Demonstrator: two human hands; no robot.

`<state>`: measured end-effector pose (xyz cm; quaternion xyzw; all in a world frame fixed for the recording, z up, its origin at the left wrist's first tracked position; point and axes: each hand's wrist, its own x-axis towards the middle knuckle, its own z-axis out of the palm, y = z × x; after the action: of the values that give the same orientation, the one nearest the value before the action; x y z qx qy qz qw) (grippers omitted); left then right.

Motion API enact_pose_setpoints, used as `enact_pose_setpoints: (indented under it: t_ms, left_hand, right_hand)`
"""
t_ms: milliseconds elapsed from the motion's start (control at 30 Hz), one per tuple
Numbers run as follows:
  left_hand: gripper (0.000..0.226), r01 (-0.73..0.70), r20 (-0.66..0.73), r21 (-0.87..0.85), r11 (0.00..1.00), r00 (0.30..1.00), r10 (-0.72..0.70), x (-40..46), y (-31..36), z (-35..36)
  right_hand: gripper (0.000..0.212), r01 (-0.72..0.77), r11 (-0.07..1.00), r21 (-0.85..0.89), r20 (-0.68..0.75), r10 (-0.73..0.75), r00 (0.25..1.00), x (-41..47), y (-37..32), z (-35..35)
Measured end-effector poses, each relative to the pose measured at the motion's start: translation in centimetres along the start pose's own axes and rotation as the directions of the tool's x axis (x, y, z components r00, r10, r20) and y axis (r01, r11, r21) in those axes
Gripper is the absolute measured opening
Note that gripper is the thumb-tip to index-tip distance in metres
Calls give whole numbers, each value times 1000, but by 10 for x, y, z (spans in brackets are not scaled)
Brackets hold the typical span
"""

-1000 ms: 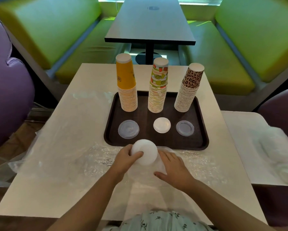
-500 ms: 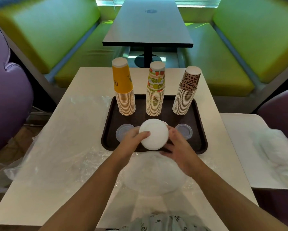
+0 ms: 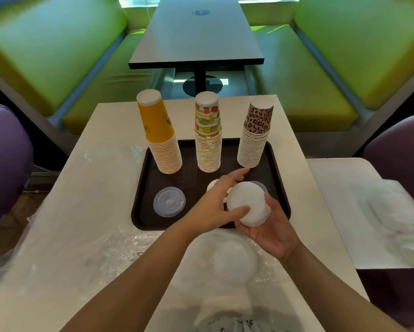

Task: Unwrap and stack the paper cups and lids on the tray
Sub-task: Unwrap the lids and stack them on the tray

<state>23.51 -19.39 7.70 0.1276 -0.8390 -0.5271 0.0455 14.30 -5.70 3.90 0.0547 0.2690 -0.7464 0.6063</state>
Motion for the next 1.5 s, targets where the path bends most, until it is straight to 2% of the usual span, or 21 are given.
enact_pose_setpoints:
  t_ms: [67,167,333,600,733,867,1067,1167,1233,1300,1400,1500]
  left_hand:
    - [79,-97,103,153,983,991,82,4,3,3]
    - [73,-149,128,261,954,985,118,12,3,9]
    - [73,-93,47,239,967,995,84,22,0,11]
    - [70,-30,10,139,990,1000,29,34,-11,13]
    - [75,-40,52,207,977,998,30,37,-8,17]
    - [76,-37,30,219,975,999,31,40,-11,20]
    - [70,53,20,50,997,998,-54,49,-13,17]
    - [71,133,-51,41,990,990,-131,56,-17,17]
    - [72,209,-72,102,973,977,-202,61,-20,17]
    - [74,249,14,243,937,965,-260,66,-21,20]
    - [78,194,152,450,872,945,-289,72,-23,34]
    - [79,128,215,561,818,932,-294,79,-26,51]
  right_hand:
    - [104,-6,999,-43,-16,5,1000,1,-3,-3]
    - [101,-36,998,-60,-13,35,999,1,-6,-8]
    - [101,6,997,-71,-41,-9,999,2,-13,-14]
    - [102,-2,1000,-26,-74,0,997,7,-21,-22]
    - [105,-16,999,-51,-98,11,995,10,-23,-24]
    - [102,-28,997,-70,-103,21,994,11,-27,-25]
    - [91,5,1000,-8,-85,-5,996,10,-33,-35]
    - [93,43,999,2,-105,-42,994,8,-40,-41]
    - [97,95,995,0,-148,-94,985,5,-49,-47]
    - [97,164,986,5,-193,-160,968,2,-58,-55]
    - [96,242,970,30,-236,-229,945,-5,-72,-68]
    - [83,289,957,28,-241,-274,931,-9,-81,-74]
